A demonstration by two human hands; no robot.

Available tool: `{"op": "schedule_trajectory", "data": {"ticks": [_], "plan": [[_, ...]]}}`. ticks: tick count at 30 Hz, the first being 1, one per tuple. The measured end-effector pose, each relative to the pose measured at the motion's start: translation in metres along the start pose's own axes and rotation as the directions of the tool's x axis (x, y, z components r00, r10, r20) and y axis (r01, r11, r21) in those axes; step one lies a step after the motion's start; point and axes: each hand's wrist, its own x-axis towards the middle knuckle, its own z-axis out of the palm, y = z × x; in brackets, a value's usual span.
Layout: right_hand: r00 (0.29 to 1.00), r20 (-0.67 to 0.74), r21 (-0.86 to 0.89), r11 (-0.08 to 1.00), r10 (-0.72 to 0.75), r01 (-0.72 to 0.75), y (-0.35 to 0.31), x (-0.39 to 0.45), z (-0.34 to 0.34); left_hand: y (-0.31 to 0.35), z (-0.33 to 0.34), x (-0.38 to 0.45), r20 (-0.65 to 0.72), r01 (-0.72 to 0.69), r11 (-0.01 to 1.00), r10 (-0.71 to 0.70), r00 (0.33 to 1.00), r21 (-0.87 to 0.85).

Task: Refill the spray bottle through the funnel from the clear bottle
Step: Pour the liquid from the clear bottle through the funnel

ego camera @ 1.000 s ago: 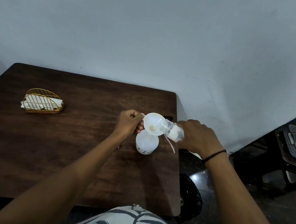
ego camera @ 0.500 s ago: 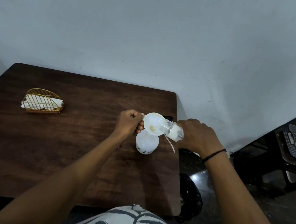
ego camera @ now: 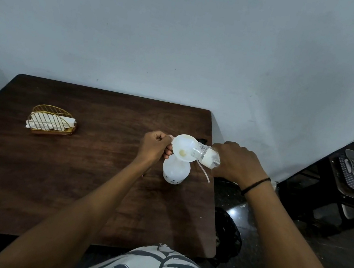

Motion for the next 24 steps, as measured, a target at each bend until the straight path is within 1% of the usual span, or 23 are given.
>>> {"op": "schedule_trajectory", "data": {"ticks": [16,20,24], "plan": [[1.000,-0.023,-0.013,1.000,-0.010,0.009,-0.0024,0.0013,-0.0008,-0.0011,-0.0007,-0.0005,-0.012,0.000,1.000,0.000,1.000,0.021],[0.998,-0.057,-0.026,1.000,-0.016,0.014,-0.0046,0.0008,-0.0002,-0.0018,-0.0008,0.0002,-0.012,0.001,1.000,-0.001,1.000,0.016],[0.998,-0.063,-0.035,0.999,-0.021,0.019,-0.0058,0.0018,-0.0016,-0.0027,0.0000,0.0020,-0.003,0.019,1.000,-0.019,1.000,-0.011]]}}
